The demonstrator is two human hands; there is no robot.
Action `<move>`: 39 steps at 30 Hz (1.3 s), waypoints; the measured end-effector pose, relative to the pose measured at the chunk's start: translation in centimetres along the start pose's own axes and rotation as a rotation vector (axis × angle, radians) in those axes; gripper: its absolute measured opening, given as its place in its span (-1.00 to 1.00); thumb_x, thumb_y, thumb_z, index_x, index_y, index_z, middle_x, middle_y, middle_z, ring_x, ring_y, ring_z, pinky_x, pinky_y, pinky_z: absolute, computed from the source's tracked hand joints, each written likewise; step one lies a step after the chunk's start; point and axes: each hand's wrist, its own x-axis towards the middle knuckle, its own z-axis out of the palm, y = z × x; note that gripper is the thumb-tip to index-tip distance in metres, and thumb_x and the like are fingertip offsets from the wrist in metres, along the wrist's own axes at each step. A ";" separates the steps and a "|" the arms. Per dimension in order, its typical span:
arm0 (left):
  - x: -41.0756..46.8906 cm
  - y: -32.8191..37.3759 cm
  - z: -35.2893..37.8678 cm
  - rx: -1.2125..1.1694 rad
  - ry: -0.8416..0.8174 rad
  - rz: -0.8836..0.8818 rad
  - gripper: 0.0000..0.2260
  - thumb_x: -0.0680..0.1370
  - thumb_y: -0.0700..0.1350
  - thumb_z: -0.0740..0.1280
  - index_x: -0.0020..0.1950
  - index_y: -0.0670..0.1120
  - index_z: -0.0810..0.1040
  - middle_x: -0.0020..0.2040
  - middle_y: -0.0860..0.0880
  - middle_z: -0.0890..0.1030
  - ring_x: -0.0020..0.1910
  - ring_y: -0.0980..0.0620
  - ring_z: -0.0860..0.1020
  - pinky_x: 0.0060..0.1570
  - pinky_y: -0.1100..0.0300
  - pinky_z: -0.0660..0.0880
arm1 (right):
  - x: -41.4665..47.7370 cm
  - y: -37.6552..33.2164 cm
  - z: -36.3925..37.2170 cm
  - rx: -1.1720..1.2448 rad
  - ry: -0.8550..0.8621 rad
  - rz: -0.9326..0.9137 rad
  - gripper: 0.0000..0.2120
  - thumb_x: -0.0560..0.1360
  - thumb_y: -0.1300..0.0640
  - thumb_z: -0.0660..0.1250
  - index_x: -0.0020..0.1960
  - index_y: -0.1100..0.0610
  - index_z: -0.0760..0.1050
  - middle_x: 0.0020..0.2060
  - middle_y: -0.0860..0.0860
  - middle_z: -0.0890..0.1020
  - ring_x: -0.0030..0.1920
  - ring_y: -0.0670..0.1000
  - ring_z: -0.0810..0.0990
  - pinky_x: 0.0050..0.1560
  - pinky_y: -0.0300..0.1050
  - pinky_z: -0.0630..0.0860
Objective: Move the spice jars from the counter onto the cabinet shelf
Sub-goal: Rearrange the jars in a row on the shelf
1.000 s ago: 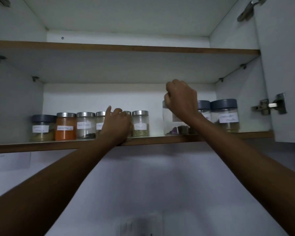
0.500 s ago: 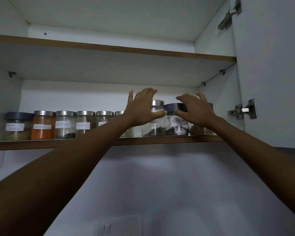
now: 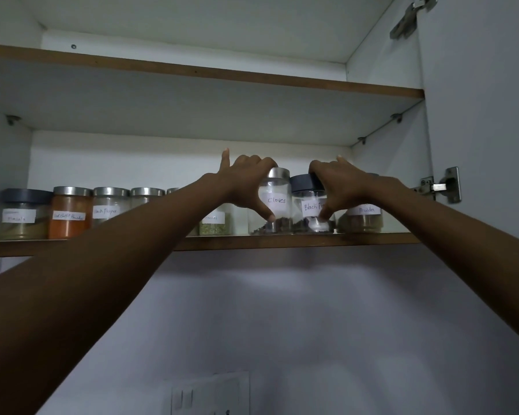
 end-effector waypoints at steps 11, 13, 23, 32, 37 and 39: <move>0.3 -1.2 0.7 -0.042 -0.018 -0.011 -0.14 0.24 0.29 0.48 0.38 -0.05 0.19 0.25 -0.05 0.48 0.27 -0.10 0.43 0.34 -0.33 -0.20 | 1.0 -1.2 0.7 0.063 -0.040 0.060 -0.31 0.15 0.02 0.61 0.05 0.14 0.23 -0.07 0.11 0.46 -0.04 0.07 0.35 -0.15 -0.08 0.33; 0.3 -1.6 1.1 -0.051 -0.021 -0.016 -0.13 0.25 0.28 0.48 0.38 -0.05 0.18 0.25 -0.05 0.48 0.27 -0.10 0.43 0.35 -0.33 -0.20 | 1.3 -1.6 0.9 0.061 -0.040 0.069 -0.29 0.15 0.03 0.61 0.08 0.17 0.25 -0.05 0.13 0.48 -0.07 0.07 0.37 -0.16 -0.06 0.37; 2.2 -3.3 3.5 -0.001 -0.078 -0.032 -0.13 0.27 0.28 0.47 0.37 -0.09 0.15 0.29 -0.09 0.47 0.29 -0.14 0.43 0.38 -0.26 -0.15 | 3.7 -3.3 2.2 -0.095 -0.065 0.099 -0.29 0.18 -0.03 0.58 0.12 0.19 0.25 -0.02 0.14 0.53 -0.14 0.07 0.38 -0.18 -0.10 0.27; 4.2 -5.0 5.8 -0.014 -0.114 -0.059 -0.13 0.27 0.22 0.51 0.37 -0.12 0.14 0.29 -0.11 0.48 0.30 -0.15 0.42 0.40 -0.22 -0.08 | 6.4 -3.8 4.7 -0.037 -0.088 0.144 -0.24 0.17 0.01 0.59 0.17 0.20 0.23 0.03 0.15 0.51 -0.08 0.08 0.38 -0.17 -0.07 0.34; 5.0 -5.6 6.9 0.065 -0.114 -0.043 -0.13 0.29 0.25 0.47 0.36 -0.14 0.12 0.21 -0.11 0.54 0.27 -0.14 0.45 0.40 -0.20 -0.20 | 7.7 -3.7 6.0 -0.029 -0.093 0.146 -0.24 0.18 0.02 0.59 0.18 0.19 0.23 0.05 0.16 0.49 0.05 0.13 0.45 -0.15 -0.04 0.39; 5.4 -5.7 7.2 0.095 -0.132 -0.050 -0.12 0.29 0.26 0.46 0.36 -0.15 0.11 0.19 -0.11 0.55 0.27 -0.14 0.46 0.39 -0.21 -0.22 | 8.2 -3.7 6.3 -0.041 -0.103 0.149 -0.24 0.18 0.01 0.59 0.19 0.19 0.22 0.06 0.16 0.50 0.06 0.14 0.45 -0.15 -0.04 0.38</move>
